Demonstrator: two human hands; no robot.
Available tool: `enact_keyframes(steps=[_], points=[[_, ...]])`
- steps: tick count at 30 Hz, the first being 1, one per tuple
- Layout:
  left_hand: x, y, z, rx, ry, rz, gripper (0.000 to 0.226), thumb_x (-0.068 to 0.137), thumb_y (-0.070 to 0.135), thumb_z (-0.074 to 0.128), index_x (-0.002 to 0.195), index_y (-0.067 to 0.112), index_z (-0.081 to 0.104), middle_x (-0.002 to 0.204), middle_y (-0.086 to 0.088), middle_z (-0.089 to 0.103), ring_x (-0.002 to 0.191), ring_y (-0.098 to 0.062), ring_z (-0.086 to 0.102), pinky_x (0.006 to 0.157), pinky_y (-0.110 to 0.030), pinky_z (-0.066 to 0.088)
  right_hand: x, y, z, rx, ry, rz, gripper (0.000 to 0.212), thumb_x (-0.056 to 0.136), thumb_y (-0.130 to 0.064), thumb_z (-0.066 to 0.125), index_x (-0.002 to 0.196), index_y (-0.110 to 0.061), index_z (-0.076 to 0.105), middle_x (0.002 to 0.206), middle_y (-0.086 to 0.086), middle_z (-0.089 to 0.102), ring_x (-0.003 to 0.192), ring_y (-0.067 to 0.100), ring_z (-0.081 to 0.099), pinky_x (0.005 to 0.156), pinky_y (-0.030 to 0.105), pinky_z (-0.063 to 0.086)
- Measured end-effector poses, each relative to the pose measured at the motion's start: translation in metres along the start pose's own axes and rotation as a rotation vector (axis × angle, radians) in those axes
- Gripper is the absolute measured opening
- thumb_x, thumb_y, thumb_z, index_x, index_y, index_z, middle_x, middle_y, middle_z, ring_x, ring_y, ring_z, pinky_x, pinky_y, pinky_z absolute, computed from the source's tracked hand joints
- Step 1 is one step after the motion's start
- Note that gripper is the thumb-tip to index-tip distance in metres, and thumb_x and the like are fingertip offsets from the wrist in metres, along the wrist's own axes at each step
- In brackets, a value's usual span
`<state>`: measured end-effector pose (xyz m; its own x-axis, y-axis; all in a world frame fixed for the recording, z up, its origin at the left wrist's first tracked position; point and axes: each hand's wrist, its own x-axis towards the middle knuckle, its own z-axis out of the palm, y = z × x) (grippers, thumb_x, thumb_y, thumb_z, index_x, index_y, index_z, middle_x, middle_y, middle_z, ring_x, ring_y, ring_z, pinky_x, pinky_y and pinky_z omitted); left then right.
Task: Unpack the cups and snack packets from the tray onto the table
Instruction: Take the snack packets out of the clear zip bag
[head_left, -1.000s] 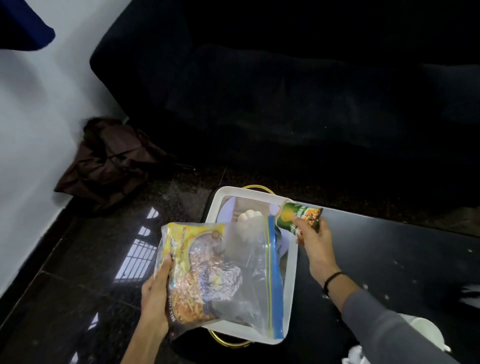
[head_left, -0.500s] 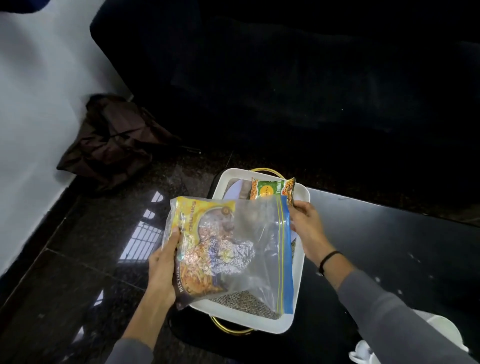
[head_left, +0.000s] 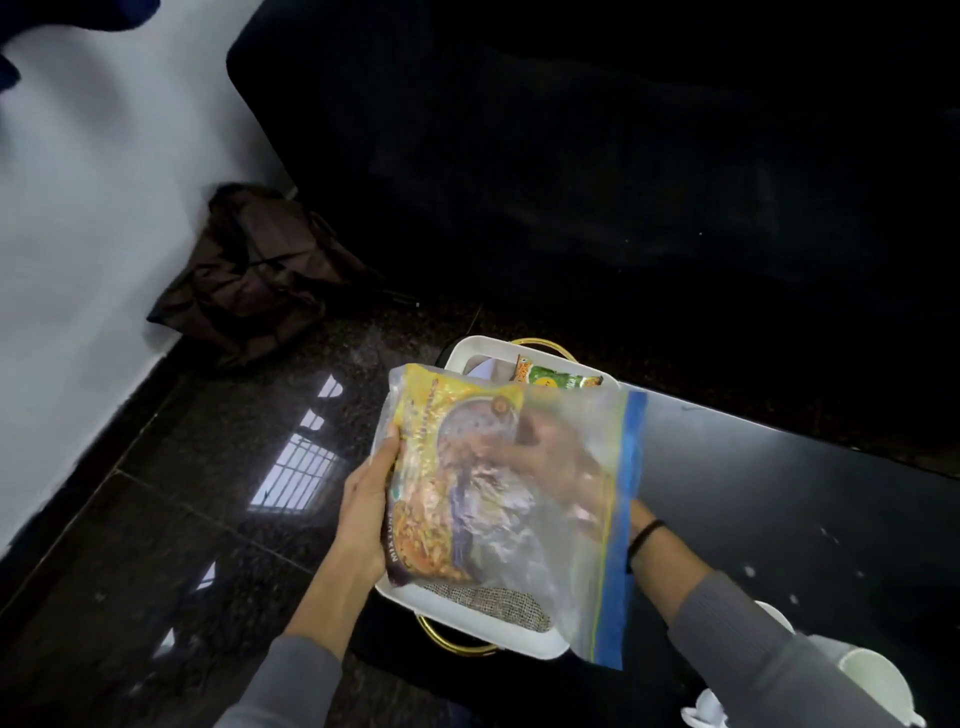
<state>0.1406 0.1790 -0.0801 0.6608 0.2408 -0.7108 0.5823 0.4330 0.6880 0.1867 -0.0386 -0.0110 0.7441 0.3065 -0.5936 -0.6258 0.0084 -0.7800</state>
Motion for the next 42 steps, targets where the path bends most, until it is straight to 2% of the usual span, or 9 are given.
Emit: enact_keyframes(steps=[4,7,9,11,14,18,24,38,42], points=[[-0.005,0.001,0.012,0.06,-0.004,0.051,0.053,0.087,0.058,0.067,0.112,0.012,0.077,0.104,-0.013,0.08,0.095,-0.029,0.078,0.073,-0.038,0.063,-0.002,0.013,-0.011,0.386,-0.03,0.141,0.032,0.05,-0.002,0.1,0.065,0.003,0.071,0.057,0.016,0.067,0.094,0.016,0.078,0.052,0.017,0.052],[-0.005,-0.003,0.015,0.092,0.114,0.099,0.046,0.092,0.057,0.064,0.096,0.014,0.08,0.093,-0.012,0.081,0.082,-0.025,0.079,0.064,-0.034,0.063,-0.013,-0.001,-0.005,0.31,0.032,-0.057,0.035,0.108,0.007,0.023,0.12,0.009,0.056,0.102,0.037,0.072,0.142,0.036,0.047,0.105,0.01,0.039],[-0.003,-0.008,0.014,0.04,0.224,0.095,0.045,0.095,0.051,0.063,0.099,0.008,0.077,0.096,-0.015,0.08,0.082,-0.029,0.078,0.068,-0.038,0.064,-0.005,-0.001,-0.006,0.012,0.261,-0.141,0.046,0.111,0.005,0.018,0.102,-0.007,0.062,0.072,0.015,0.078,0.082,0.009,0.078,0.077,0.003,0.051],[-0.002,-0.012,0.011,-0.031,0.302,0.063,0.047,0.098,0.047,0.061,0.106,0.003,0.073,0.106,-0.02,0.077,0.081,-0.029,0.076,0.072,-0.039,0.062,0.0,-0.002,-0.011,0.043,0.205,-0.115,0.049,0.11,-0.01,0.036,0.069,-0.011,0.062,0.043,-0.005,0.064,0.04,0.001,0.063,0.043,0.013,0.05],[-0.003,-0.017,0.002,-0.105,0.179,-0.055,0.072,0.085,0.066,0.067,0.13,0.01,0.065,0.121,-0.02,0.072,0.105,-0.037,0.072,0.094,-0.057,0.056,0.007,-0.01,-0.022,-0.262,0.256,-0.227,0.008,0.08,-0.033,0.068,0.084,-0.027,0.072,0.075,0.0,0.077,0.069,0.02,0.077,0.063,0.037,0.064],[-0.004,-0.014,0.002,-0.21,0.13,-0.15,0.08,0.069,0.05,0.087,0.13,0.003,0.065,0.127,-0.024,0.068,0.115,-0.047,0.067,0.102,-0.065,0.049,-0.004,-0.002,-0.045,-0.395,0.484,-0.305,0.035,0.059,-0.056,0.071,0.085,-0.032,0.069,0.076,-0.024,0.076,0.064,-0.005,0.072,0.049,0.012,0.053],[0.004,-0.018,0.006,-0.475,0.309,-0.051,0.069,0.079,0.037,0.084,0.135,0.003,0.061,0.13,-0.02,0.068,0.115,-0.043,0.067,0.1,-0.064,0.051,-0.022,0.015,-0.06,0.031,0.65,-0.439,0.018,0.081,-0.015,0.085,0.092,-0.023,0.074,0.083,-0.015,0.081,0.075,0.006,0.078,0.058,0.016,0.059],[0.006,-0.022,-0.006,-0.676,0.201,-0.057,0.066,0.091,0.05,0.066,0.141,0.008,0.058,0.147,-0.017,0.057,0.132,-0.04,0.055,0.112,-0.061,0.04,-0.036,0.066,-0.051,-0.124,1.015,-0.28,0.023,0.075,-0.05,0.079,0.086,-0.039,0.061,0.085,-0.021,0.07,0.07,-0.009,0.07,0.068,0.023,0.058],[0.006,-0.02,-0.007,-0.714,0.164,-0.058,0.062,0.094,0.051,0.062,0.139,0.008,0.059,0.138,-0.014,0.063,0.125,-0.036,0.06,0.112,-0.058,0.042,-0.031,0.083,-0.048,-0.131,0.863,-0.139,0.033,0.075,-0.045,0.08,0.1,-0.027,0.069,0.092,-0.011,0.077,0.074,-0.002,0.074,0.073,0.033,0.064]])
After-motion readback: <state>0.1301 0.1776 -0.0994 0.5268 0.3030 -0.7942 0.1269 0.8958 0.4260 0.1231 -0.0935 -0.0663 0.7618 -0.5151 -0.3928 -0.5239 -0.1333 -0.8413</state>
